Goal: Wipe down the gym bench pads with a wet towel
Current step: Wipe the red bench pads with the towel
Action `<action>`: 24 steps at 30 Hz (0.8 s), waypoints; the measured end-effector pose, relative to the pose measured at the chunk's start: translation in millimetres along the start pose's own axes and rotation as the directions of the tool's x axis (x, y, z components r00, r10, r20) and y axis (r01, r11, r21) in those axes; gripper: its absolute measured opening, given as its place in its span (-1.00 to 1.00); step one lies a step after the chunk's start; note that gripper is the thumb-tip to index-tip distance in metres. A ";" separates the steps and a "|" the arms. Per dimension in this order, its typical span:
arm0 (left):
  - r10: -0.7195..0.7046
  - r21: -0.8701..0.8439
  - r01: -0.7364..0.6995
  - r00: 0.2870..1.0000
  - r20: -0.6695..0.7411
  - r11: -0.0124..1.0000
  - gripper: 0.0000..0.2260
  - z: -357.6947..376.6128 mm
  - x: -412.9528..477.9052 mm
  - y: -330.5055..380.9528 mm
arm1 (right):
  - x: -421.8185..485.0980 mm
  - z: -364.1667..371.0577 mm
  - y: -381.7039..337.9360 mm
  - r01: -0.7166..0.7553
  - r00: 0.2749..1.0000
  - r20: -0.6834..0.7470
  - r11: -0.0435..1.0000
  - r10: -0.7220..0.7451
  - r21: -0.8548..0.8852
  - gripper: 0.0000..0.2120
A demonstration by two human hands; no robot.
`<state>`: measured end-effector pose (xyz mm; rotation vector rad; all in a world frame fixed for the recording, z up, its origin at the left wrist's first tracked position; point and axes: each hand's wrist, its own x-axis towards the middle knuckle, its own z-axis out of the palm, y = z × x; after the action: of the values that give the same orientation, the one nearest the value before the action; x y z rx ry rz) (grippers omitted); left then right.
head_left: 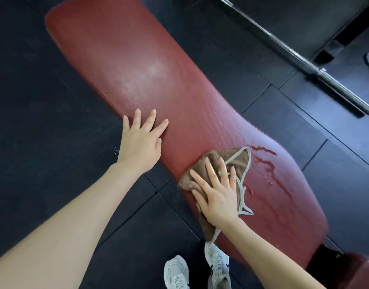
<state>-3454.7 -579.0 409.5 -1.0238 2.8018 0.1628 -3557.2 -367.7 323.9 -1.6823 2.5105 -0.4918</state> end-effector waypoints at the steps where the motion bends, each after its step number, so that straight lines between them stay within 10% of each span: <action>1: 0.014 -0.027 -0.015 0.999 -0.039 1.000 -0.54 -0.7 -0.5 6.1 | 13.3 -0.3 -2.5 -0.021 1.000 -0.019 1.000 0.021 0.010 -0.62; 7: 0.063 -0.094 -0.076 0.989 -0.134 0.993 -0.55 -0.1 -2.1 35.7 | 62.9 -4.6 13.2 0.019 0.997 -0.079 1.000 -0.020 -0.007 -0.60; 16: 0.049 -0.077 -0.056 0.995 -0.091 0.995 -0.64 33.4 3.3 84.4 | -126.9 -13.3 90.7 -0.336 0.941 0.036 0.942 0.335 0.005 -0.56; 24: -0.008 -0.067 -0.006 0.977 -0.213 0.998 -0.60 44.0 10.8 94.4 | -2.6 -11.1 85.2 -0.370 0.927 -0.055 0.929 0.370 0.008 -0.57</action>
<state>-3519.2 -507.2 368.9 -1.1199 3.0066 0.1569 -3634.4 -333.5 307.9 -1.1602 2.7746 -0.5017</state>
